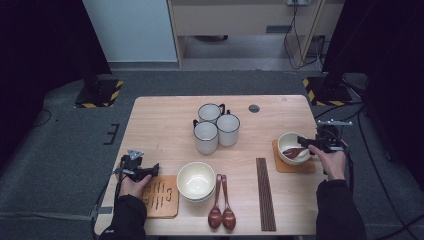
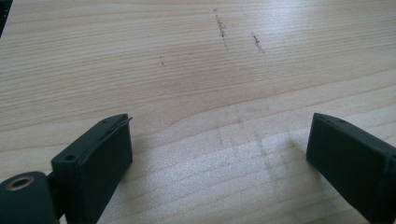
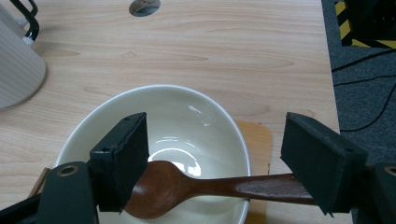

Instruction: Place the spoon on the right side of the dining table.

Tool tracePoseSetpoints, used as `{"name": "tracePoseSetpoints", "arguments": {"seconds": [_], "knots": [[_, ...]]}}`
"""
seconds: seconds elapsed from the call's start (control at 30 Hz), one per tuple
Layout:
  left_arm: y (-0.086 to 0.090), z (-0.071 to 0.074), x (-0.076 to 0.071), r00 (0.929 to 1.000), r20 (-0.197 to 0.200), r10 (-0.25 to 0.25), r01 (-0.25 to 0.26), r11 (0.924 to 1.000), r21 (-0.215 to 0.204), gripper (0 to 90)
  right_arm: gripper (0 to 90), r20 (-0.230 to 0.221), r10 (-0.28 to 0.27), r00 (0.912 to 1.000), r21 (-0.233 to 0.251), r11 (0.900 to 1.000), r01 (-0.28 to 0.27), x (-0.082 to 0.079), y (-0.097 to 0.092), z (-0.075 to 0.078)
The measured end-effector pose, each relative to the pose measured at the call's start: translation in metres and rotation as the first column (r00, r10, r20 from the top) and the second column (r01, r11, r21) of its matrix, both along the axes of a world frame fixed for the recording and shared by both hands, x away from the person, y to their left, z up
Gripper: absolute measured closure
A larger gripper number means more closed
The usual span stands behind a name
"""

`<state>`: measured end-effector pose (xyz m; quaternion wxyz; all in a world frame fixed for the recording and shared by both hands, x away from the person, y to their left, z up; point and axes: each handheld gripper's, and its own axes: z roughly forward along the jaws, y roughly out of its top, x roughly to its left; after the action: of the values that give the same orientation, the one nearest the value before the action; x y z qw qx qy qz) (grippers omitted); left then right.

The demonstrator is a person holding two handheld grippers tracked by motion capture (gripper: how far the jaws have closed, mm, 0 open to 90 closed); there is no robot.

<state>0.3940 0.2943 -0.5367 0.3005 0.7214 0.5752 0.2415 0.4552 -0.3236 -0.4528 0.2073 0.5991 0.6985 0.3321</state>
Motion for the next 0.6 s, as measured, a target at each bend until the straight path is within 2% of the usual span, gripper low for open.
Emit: {"name": "tracePoseSetpoints", "arguments": {"seconds": [0.6], "knots": [[0.000,0.000,0.000,1.0000,0.000,0.000,0.000,1.0000,0.000,5.7,21.8,0.015,0.003,0.9999,0.029,0.9996,-0.003,-0.017,-0.001,-0.004]]}}
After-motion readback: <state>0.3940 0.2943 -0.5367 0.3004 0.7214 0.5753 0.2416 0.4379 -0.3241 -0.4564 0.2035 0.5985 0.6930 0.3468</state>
